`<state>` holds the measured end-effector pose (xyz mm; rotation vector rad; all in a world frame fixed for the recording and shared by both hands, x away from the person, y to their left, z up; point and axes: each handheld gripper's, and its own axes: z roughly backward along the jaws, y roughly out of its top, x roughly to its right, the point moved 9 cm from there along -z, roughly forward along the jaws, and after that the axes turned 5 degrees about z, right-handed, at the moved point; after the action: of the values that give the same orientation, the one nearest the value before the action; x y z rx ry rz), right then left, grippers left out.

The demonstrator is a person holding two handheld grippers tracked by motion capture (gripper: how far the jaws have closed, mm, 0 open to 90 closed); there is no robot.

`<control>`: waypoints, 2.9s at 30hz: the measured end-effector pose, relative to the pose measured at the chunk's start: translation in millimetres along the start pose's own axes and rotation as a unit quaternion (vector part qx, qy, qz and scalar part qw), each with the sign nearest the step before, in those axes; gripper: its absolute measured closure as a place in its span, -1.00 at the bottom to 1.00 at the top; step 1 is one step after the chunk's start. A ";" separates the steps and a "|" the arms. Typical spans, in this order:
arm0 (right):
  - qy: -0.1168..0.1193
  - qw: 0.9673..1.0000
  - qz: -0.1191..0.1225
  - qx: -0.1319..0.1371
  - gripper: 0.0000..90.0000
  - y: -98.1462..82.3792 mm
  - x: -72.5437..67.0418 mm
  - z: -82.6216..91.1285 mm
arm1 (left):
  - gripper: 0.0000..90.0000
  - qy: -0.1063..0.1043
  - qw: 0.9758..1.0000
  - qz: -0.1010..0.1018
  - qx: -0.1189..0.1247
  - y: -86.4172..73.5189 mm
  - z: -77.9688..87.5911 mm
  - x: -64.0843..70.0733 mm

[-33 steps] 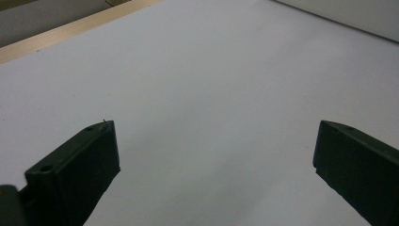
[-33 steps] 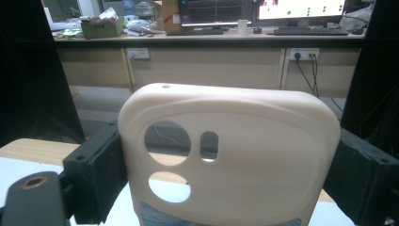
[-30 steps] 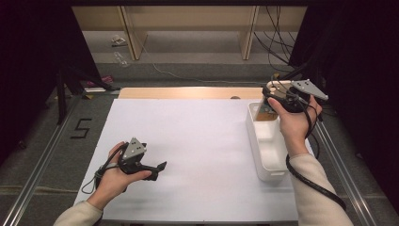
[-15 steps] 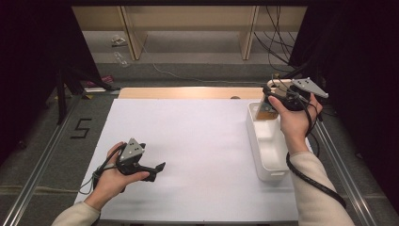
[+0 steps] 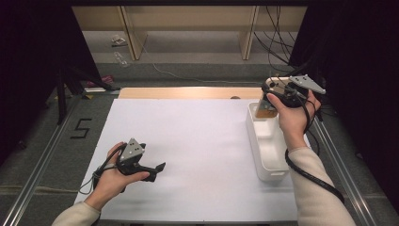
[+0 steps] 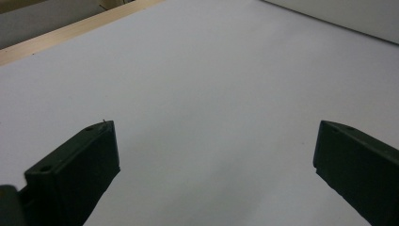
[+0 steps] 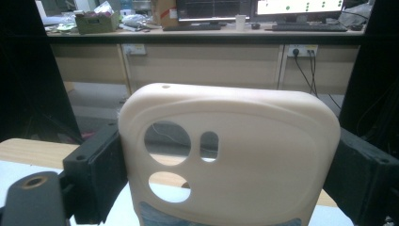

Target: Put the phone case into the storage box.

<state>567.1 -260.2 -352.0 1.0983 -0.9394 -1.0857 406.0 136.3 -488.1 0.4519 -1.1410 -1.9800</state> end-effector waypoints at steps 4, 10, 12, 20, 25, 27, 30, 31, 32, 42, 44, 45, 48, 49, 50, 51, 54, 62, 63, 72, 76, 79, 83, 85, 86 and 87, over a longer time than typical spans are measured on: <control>0.000 1.000 0.002 -0.005 -0.73 -0.5 -0.3 -4.1 | -0.99 0.001 1.000 0.001 0.000 0.0 -0.1 -0.2; 0.000 1.000 0.002 -0.014 -0.73 -1.7 0.2 -11.1 | -0.99 0.001 1.000 0.001 0.000 0.2 0.0 -0.6; 0.000 1.000 0.002 -0.016 -0.73 -1.8 1.3 -13.2 | -0.99 0.001 1.000 0.001 0.001 0.3 0.0 -0.5; -0.003 1.000 -0.003 -0.024 -0.73 -2.3 5.4 -17.4 | -0.99 0.002 1.000 0.003 0.001 0.5 0.0 -0.6; -0.003 1.000 -0.002 -0.027 -0.73 -1.9 6.3 -20.7 | -0.99 0.002 1.000 0.003 0.001 0.4 -0.2 -0.8; -0.004 1.000 -0.001 -0.029 -0.73 -2.1 7.1 -22.1 | -0.99 0.002 1.000 0.003 0.001 0.4 -0.2 -0.7; -0.005 1.000 -0.001 -0.031 -0.73 -2.5 7.6 -24.3 | -0.99 0.002 1.000 0.003 0.001 0.4 -0.2 -0.8; -0.005 1.000 -0.001 -0.031 -0.73 -2.5 7.8 -25.0 | -0.99 0.001 1.000 0.003 0.001 0.3 -0.3 -0.8; -0.005 0.999 0.000 -0.032 -0.73 -2.7 7.8 -25.7 | -0.99 0.002 1.000 0.003 0.001 0.3 -0.3 -0.8; -0.004 0.999 0.000 -0.040 -0.73 -5.5 6.8 -33.0 | -0.99 0.001 1.000 0.004 0.001 0.3 -0.6 -0.6; -0.003 0.999 0.001 -0.042 -0.73 -6.2 6.7 -35.0 | -0.99 0.001 1.000 0.004 0.001 0.3 -0.6 -0.6; -0.004 0.999 0.002 -0.043 -0.73 -6.4 7.0 -36.0 | -0.99 0.001 1.000 0.004 0.001 0.2 -0.6 -0.6; -0.005 0.999 0.002 -0.045 -0.73 -6.3 7.5 -38.8 | -0.99 0.000 1.000 0.004 0.001 0.2 -0.7 -0.5; -0.005 0.999 0.002 -0.047 -0.73 -6.4 7.7 -39.7 | -0.99 0.000 1.000 0.004 0.001 0.2 -0.7 -0.6; -0.005 0.999 0.003 -0.048 -0.73 -6.6 7.8 -40.5 | -0.99 0.000 1.000 0.004 0.001 0.1 -0.7 -0.6; -0.005 0.999 0.002 -0.048 -0.73 -6.9 8.0 -41.4 | -0.99 0.001 1.000 0.004 0.000 0.0 -0.7 -0.7; -0.005 0.999 0.000 -0.051 -0.73 -8.3 8.6 -43.3 | -0.99 0.000 1.000 0.004 0.001 0.3 -0.6 -0.7; -0.006 0.998 -0.002 -0.055 -0.73 -11.5 9.9 -48.4 | -0.99 0.000 1.000 0.005 0.001 0.2 -0.7 -0.8; -0.004 0.998 -0.001 -0.056 -0.73 -11.7 9.8 -49.1 | -0.99 0.000 1.000 0.005 0.001 0.2 -0.6 -0.9; -0.006 0.998 -0.003 -0.060 -0.73 -13.7 10.3 -54.5 | -0.99 0.000 1.000 0.005 0.001 0.4 -0.5 -0.9; -0.006 0.998 -0.002 -0.061 -0.73 -13.7 10.0 -56.2 | -0.99 0.000 1.000 0.005 0.001 0.3 -0.6 -0.7; -0.006 0.998 -0.001 -0.062 -0.73 -14.3 9.4 -57.8 | -0.99 0.000 1.000 0.005 0.001 0.3 -0.6 -0.8; -0.006 0.998 0.001 -0.062 -0.73 -14.9 9.1 -59.9 | -0.99 0.000 1.000 0.006 0.001 0.3 -0.6 -1.0; -0.006 0.998 0.002 -0.062 -0.73 -15.3 8.9 -60.9 | -0.99 -0.001 1.000 0.006 0.001 0.2 -0.7 -0.8; -0.006 0.998 0.003 -0.062 -0.73 -15.4 8.9 -61.3 | -0.99 -0.001 1.000 0.006 0.001 0.1 -0.8 -0.8; -0.006 0.998 0.002 -0.063 -0.73 -15.7 9.1 -61.6 | -0.99 -0.001 1.000 0.006 0.001 0.1 -0.8 -0.8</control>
<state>624.9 -257.9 -379.8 0.9867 -0.8707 -1.1346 407.1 136.5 -488.6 0.4441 -1.1439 -1.9697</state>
